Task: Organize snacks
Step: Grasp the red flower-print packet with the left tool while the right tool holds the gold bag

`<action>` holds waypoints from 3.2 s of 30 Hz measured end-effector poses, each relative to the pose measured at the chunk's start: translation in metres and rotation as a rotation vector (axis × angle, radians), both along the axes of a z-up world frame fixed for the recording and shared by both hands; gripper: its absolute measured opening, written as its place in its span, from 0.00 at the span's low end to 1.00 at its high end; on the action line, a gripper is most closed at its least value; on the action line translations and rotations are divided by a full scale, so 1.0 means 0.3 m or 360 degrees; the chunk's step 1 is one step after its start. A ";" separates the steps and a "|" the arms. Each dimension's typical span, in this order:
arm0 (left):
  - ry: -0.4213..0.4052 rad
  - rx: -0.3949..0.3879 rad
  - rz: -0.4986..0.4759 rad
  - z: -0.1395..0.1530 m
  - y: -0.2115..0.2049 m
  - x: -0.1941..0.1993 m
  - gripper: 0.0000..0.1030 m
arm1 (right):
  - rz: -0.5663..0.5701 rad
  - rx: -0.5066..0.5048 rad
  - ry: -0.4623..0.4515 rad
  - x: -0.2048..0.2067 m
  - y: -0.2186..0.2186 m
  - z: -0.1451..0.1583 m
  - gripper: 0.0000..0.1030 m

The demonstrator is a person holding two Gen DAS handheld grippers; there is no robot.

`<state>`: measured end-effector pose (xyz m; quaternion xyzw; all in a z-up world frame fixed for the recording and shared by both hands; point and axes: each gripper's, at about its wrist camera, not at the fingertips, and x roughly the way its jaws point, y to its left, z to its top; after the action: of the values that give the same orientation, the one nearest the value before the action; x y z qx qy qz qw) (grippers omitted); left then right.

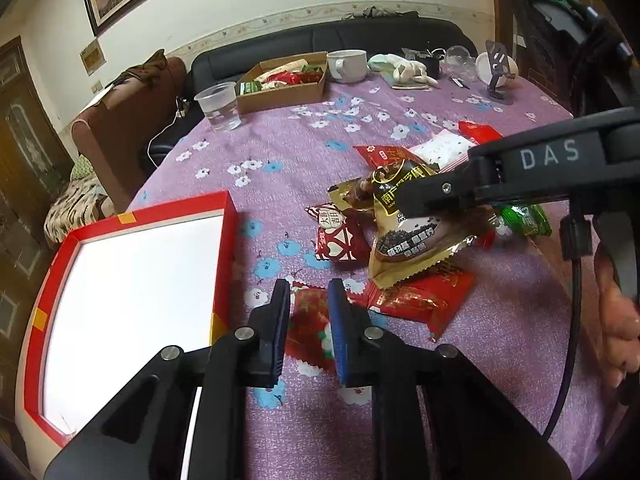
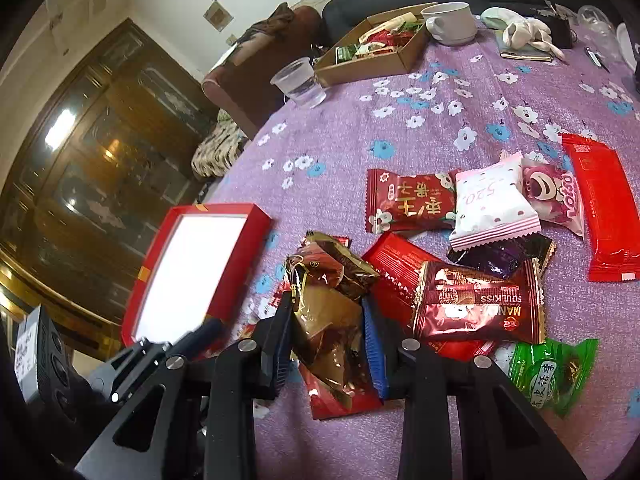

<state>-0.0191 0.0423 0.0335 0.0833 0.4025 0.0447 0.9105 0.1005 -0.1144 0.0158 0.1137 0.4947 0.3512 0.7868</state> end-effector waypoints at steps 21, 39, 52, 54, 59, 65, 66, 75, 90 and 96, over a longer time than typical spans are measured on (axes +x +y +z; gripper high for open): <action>-0.0002 0.0053 0.0015 -0.009 -0.004 0.002 0.16 | -0.0056 -0.0003 0.0025 0.006 -0.019 -0.009 0.31; -0.0014 0.0093 0.0020 -0.042 -0.011 0.010 0.17 | -0.0066 -0.0016 0.0037 0.007 -0.020 -0.018 0.32; -0.0027 0.0099 0.0001 -0.055 -0.019 0.019 0.17 | -0.0073 -0.0031 0.0041 0.013 -0.022 -0.027 0.34; -0.0026 0.0089 -0.0001 -0.056 -0.017 0.022 0.17 | -0.0072 -0.0033 0.0042 0.013 -0.021 -0.029 0.34; -0.0019 0.0079 -0.0007 -0.059 -0.016 0.026 0.18 | -0.0072 -0.0033 0.0043 0.014 -0.021 -0.033 0.34; 0.0031 0.0080 -0.0017 -0.074 -0.019 0.041 0.54 | -0.0069 -0.0037 0.0064 0.016 -0.014 -0.043 0.36; 0.0060 0.0077 -0.0017 -0.082 -0.020 0.047 0.62 | -0.0068 -0.0037 0.0068 0.017 -0.013 -0.045 0.36; 0.0185 -0.0150 0.0013 -0.115 0.032 0.076 0.72 | -0.0027 0.0077 0.0122 0.022 0.020 -0.065 0.56; 0.0173 -0.0229 -0.0016 -0.113 0.019 0.065 0.48 | -0.0052 0.0119 0.0117 0.010 0.017 -0.058 0.34; 0.0172 -0.0254 -0.0019 -0.110 0.028 0.050 0.43 | -0.0085 0.0150 0.0089 0.012 -0.004 -0.040 0.34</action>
<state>-0.0041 0.0507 0.0006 0.0152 0.4529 0.0026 0.8914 0.1041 -0.1156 0.0037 0.1737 0.4962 0.3497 0.7754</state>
